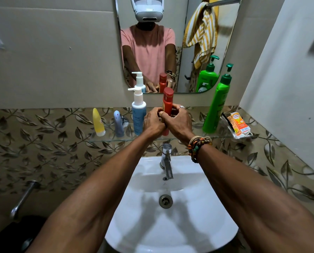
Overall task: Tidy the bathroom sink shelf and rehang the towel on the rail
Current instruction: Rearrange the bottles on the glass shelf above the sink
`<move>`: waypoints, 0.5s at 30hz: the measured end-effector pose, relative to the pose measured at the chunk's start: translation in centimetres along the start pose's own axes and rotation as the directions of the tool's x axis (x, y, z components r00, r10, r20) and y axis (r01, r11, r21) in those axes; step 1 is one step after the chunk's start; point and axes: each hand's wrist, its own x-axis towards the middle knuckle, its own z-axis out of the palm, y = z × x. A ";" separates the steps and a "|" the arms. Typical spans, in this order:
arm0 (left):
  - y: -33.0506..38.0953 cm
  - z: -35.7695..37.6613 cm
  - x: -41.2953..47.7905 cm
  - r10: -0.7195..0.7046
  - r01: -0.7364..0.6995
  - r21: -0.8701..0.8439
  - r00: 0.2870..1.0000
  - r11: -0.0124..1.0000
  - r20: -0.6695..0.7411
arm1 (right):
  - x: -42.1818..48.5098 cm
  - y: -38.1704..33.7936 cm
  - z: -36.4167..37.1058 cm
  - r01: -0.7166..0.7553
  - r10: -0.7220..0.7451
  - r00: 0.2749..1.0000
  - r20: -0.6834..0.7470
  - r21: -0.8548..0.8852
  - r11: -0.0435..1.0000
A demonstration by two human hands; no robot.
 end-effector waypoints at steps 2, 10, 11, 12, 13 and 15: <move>0.0 0.0 -0.1 -0.007 0.007 -0.013 1.000 1.000 0.009 | 0.0 0.1 -0.1 -0.002 0.002 1.000 0.007 0.003 1.000; -0.3 0.3 -0.2 -0.011 0.012 0.025 1.000 1.000 -0.020 | -0.1 0.5 -0.2 -0.008 0.008 1.000 0.026 -0.003 1.000; -0.4 0.3 -0.2 -0.005 0.006 0.028 0.999 1.000 -0.034 | -0.1 0.5 -0.3 -0.011 0.012 1.000 0.023 -0.002 1.000; -0.4 0.3 -0.3 0.006 -0.005 0.025 0.999 1.000 -0.053 | -0.1 0.6 -0.3 -0.018 0.018 1.000 0.016 -0.003 1.000; -0.3 0.3 -0.4 0.025 -0.024 0.019 0.997 1.000 -0.076 | -0.2 0.6 -0.4 -0.027 0.027 1.000 0.003 -0.002 1.000; -0.1 0.3 -0.5 0.091 -0.090 0.011 0.987 0.996 -0.131 | -0.3 0.7 -0.6 -0.041 0.041 0.999 -0.032 0.006 0.999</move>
